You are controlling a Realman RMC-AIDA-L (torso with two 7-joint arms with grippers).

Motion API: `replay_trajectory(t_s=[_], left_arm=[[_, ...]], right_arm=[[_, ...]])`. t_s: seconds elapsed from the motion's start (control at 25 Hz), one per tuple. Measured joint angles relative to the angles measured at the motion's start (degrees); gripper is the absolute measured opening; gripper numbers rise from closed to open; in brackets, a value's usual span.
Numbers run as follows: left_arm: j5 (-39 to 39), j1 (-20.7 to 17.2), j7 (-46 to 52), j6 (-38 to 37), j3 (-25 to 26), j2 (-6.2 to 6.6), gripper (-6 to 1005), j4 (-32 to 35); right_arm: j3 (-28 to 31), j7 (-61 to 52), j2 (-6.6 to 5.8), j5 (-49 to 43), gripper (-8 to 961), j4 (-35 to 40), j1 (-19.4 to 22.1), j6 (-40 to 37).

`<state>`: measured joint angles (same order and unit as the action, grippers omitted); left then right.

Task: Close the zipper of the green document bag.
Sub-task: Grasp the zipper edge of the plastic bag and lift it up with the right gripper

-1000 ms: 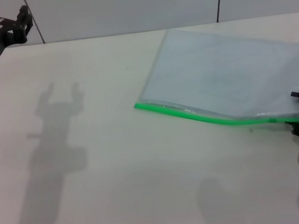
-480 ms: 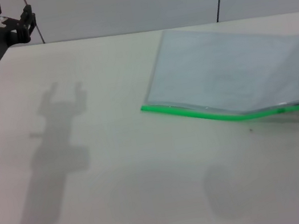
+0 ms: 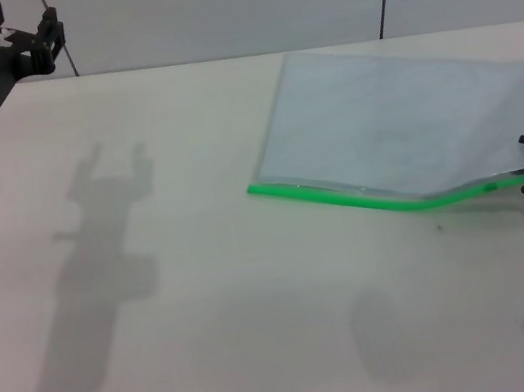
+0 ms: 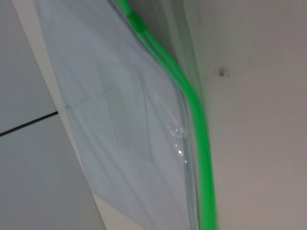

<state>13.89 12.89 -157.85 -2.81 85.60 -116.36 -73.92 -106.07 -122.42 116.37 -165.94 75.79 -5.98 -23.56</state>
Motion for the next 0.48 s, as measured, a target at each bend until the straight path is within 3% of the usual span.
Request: replay_trajectory(t_s=[0.12,0.32,0.48], left_arm=[[0.0,0.2,0.0,0.0,0.0,0.0,603,0.1],[0.0,0.7,0.0,0.0,-0.1,0.0,603,0.7],[-0.1,0.5,0.0,0.0,-0.2,-0.04,603,0.5]], right_arm=[[-0.2,0.0,0.05,0.0,350,-0.2,-0.3,0.1],[-0.2,-1.7,0.16,0.0,192,0.2,-0.5,-0.2],[-0.3,-2.7,0.17,0.0,172,1.5,-0.3,-0.4]])
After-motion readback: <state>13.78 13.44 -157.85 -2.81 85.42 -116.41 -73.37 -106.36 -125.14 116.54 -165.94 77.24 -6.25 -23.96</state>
